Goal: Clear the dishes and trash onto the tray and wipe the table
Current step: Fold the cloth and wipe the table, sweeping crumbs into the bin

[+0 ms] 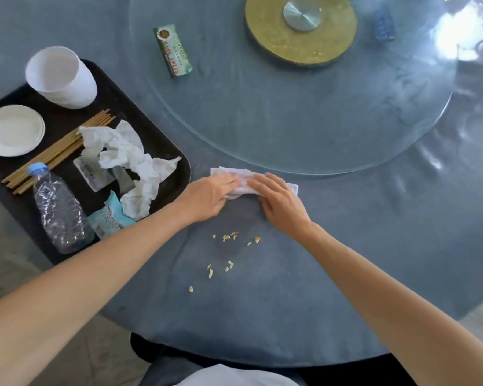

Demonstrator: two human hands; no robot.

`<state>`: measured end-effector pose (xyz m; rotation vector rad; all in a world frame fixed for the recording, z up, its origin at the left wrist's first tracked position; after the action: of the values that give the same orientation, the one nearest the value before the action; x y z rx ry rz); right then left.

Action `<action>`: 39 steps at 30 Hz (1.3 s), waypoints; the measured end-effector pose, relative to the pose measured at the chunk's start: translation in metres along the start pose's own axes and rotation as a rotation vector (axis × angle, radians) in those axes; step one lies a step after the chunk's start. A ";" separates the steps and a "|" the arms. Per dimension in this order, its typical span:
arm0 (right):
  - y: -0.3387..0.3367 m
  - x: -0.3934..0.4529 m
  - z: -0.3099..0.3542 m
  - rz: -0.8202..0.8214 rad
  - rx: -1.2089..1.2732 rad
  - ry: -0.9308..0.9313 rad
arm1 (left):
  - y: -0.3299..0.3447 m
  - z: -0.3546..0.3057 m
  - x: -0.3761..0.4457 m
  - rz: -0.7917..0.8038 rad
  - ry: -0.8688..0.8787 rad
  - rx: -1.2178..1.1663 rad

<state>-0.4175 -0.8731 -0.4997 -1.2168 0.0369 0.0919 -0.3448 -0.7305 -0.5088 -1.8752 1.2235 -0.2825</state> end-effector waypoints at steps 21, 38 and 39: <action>0.057 -0.156 0.096 -0.010 -0.024 -0.007 | 0.067 -0.009 -0.179 -0.092 -0.236 -0.157; 0.008 -0.136 0.075 -0.033 -0.025 0.075 | 0.025 -0.054 -0.159 -0.214 -0.229 -0.129; 0.013 -0.138 0.072 -0.020 -0.038 0.085 | 0.033 -0.050 -0.159 -0.225 -0.259 -0.125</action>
<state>-0.5578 -0.8079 -0.4762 -1.2582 0.0975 0.0241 -0.4742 -0.6297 -0.4632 -2.0864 0.8747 -0.0794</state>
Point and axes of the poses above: each hand's wrist, its own x-axis towards the middle knuckle, its own y-axis out of the palm, z = x × y, the point moved 8 cm from there along x, towards the middle knuckle, and after that the axes turned 11 degrees about -x, right-handed, at the moved point
